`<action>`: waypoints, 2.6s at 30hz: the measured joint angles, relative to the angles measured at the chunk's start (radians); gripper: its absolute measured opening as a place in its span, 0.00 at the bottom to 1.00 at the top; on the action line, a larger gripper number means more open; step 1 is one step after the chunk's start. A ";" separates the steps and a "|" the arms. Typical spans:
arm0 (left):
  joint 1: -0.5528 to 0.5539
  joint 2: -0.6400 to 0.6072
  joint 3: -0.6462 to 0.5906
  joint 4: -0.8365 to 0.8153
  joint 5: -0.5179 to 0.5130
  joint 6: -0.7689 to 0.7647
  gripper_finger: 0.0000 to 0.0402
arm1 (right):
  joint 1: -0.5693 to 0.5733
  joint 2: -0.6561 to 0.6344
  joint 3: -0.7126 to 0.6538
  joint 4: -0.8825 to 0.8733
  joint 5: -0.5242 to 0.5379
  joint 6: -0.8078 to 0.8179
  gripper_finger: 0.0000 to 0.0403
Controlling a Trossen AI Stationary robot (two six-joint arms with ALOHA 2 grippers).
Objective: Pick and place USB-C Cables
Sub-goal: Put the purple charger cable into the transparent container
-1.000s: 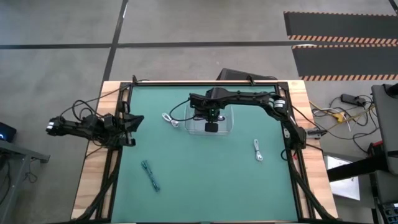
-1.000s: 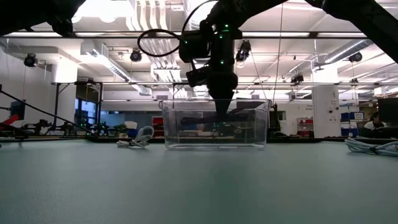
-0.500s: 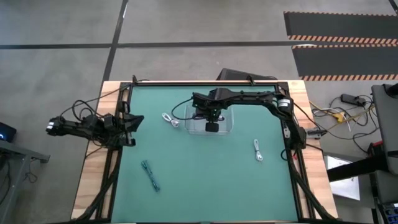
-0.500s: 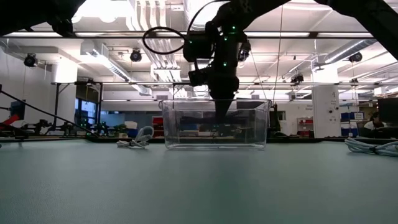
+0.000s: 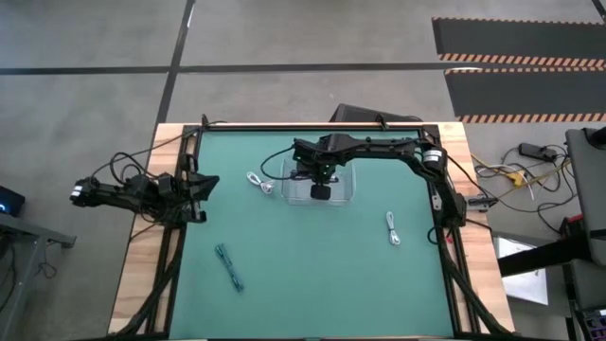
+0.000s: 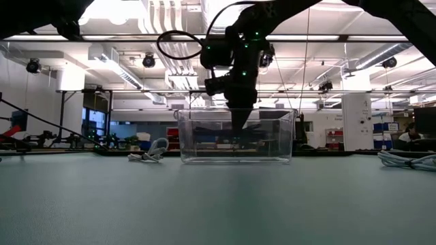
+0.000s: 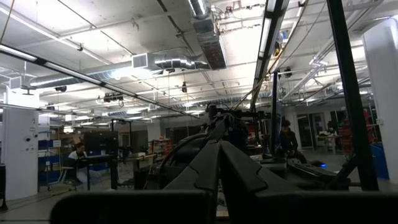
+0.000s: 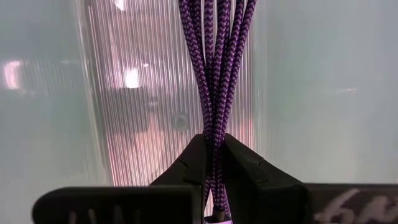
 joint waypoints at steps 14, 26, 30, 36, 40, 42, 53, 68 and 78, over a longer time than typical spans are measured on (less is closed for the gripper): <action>0.000 0.000 0.000 0.000 0.000 0.000 0.00 | -0.002 0.000 -0.008 0.021 0.000 -0.005 0.06; 0.000 0.000 0.000 0.000 0.000 0.000 0.00 | -0.004 0.000 -0.037 0.037 -0.001 -0.033 0.06; 0.000 0.000 0.000 0.000 0.000 0.000 0.00 | -0.009 0.000 -0.059 0.040 -0.023 -0.034 0.06; 0.000 0.000 0.000 0.000 0.000 0.000 0.00 | -0.015 0.000 -0.069 0.047 -0.047 -0.031 0.06; 0.000 0.000 0.000 0.000 0.000 0.000 0.00 | -0.015 0.000 -0.070 0.060 -0.050 -0.038 0.06; 0.000 0.000 0.000 0.000 0.000 0.000 0.00 | -0.015 0.000 -0.071 0.066 -0.053 -0.042 0.06; 0.000 0.000 0.000 0.000 0.000 0.000 0.00 | -0.015 0.000 -0.074 0.068 -0.054 -0.044 0.06; 0.000 0.000 0.000 0.000 0.000 0.000 0.00 | -0.015 0.000 -0.074 0.067 -0.052 -0.042 0.06; 0.000 0.000 0.000 0.000 0.000 0.000 0.00 | -0.015 0.000 -0.074 0.067 -0.051 -0.041 0.17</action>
